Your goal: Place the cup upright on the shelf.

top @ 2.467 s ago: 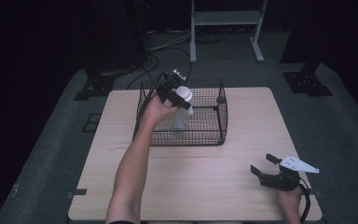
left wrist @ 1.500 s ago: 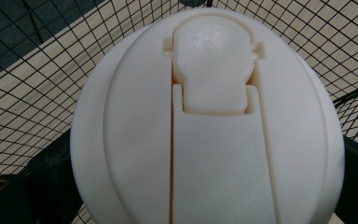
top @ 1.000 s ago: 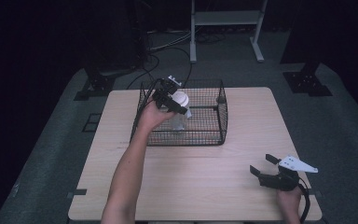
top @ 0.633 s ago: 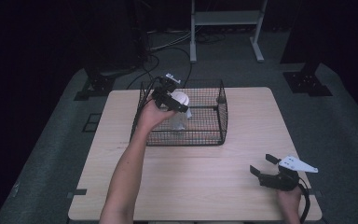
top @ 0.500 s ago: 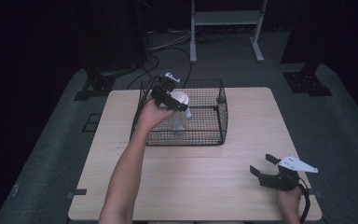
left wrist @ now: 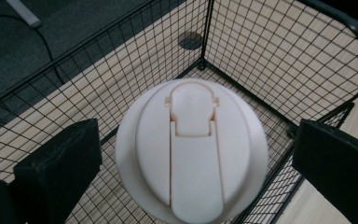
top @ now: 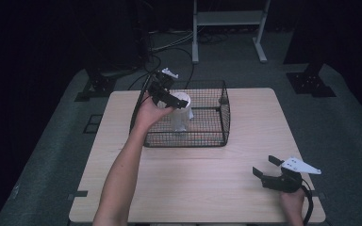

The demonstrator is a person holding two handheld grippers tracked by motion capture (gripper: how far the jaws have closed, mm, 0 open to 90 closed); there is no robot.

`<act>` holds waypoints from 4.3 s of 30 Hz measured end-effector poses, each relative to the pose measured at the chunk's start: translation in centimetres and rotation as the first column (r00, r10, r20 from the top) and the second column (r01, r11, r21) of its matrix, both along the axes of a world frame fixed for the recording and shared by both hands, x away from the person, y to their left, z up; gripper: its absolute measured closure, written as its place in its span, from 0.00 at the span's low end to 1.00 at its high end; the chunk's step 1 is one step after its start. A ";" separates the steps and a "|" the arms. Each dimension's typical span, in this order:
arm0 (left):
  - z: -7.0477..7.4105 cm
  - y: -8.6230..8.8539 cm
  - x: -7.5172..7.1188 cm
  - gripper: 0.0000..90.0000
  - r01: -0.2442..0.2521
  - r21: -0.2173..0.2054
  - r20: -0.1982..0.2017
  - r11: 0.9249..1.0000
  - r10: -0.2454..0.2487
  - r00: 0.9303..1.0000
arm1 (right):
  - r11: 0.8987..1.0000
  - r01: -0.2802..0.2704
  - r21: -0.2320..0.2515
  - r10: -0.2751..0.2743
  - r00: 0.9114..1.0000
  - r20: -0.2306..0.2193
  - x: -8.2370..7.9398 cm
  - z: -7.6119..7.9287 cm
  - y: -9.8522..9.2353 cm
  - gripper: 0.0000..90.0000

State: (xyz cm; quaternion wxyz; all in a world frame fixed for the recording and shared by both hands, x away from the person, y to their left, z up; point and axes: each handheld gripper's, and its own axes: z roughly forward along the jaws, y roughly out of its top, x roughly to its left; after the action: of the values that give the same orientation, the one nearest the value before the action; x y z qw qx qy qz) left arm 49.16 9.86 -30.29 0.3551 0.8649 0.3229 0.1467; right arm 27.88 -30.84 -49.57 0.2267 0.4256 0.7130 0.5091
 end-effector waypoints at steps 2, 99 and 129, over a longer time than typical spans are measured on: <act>0.4 0.2 -0.4 0.01 0.008 -0.011 0.006 1.000 -0.008 1.000 | 1.000 0.000 -0.004 0.000 1.000 0.002 0.0 0.0 0.0 0.14; -5.4 9.0 -13.8 0.01 0.014 -0.224 0.113 0.974 0.012 0.994 | 0.999 0.024 -0.046 -0.025 0.999 -0.027 0.0 0.0 0.4 0.14; -9.8 11.2 -16.7 0.01 0.012 -0.240 0.124 0.971 0.018 0.992 | 0.999 0.023 -0.049 -0.024 0.999 -0.025 0.0 0.0 0.4 0.14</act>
State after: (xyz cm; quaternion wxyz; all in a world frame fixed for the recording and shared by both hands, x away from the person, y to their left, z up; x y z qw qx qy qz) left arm 32.46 21.09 -40.07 0.4764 0.8042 0.3167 0.1612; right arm 27.84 -30.41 -49.59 0.2340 0.4347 0.7230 0.4833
